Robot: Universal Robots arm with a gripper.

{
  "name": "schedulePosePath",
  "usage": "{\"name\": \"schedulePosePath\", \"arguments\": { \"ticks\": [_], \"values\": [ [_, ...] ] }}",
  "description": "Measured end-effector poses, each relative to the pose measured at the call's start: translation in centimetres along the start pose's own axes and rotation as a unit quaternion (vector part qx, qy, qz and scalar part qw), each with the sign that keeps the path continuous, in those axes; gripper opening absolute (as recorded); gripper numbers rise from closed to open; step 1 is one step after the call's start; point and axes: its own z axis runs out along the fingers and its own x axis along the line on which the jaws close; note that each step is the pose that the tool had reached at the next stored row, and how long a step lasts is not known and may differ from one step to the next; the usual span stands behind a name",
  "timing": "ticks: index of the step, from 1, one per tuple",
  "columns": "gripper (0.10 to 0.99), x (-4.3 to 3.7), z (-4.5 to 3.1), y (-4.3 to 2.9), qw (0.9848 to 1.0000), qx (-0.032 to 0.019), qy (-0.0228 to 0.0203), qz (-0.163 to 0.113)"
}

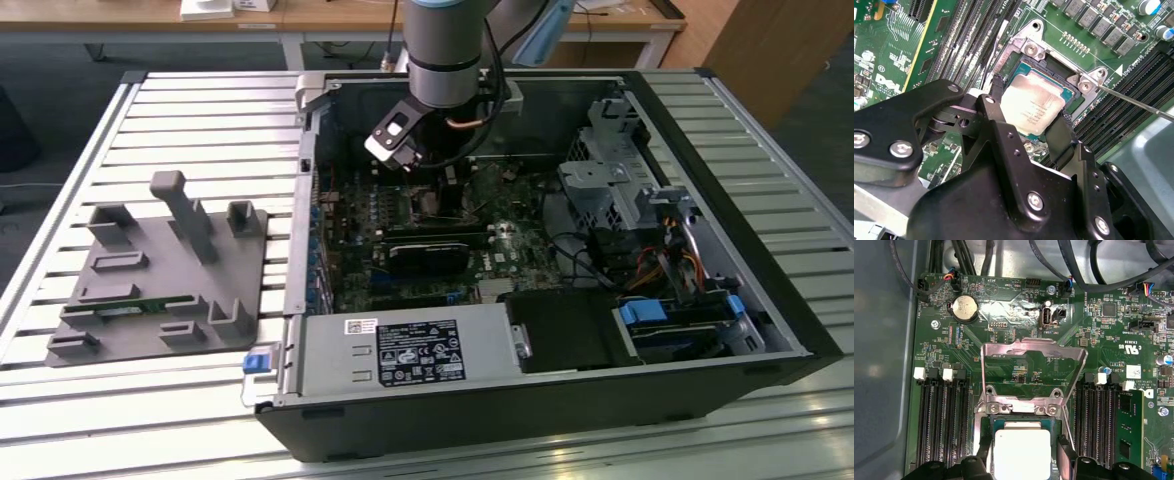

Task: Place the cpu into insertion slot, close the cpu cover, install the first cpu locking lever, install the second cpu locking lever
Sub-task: 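Place the cpu into insertion slot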

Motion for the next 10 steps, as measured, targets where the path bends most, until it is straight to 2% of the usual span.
{"name": "schedulePosePath", "arguments": {
  "ticks": [10],
  "values": [
    [0.616,0.0,0.0,-0.05,1.0,0.0,0.0011,0.0]
  ]
}}
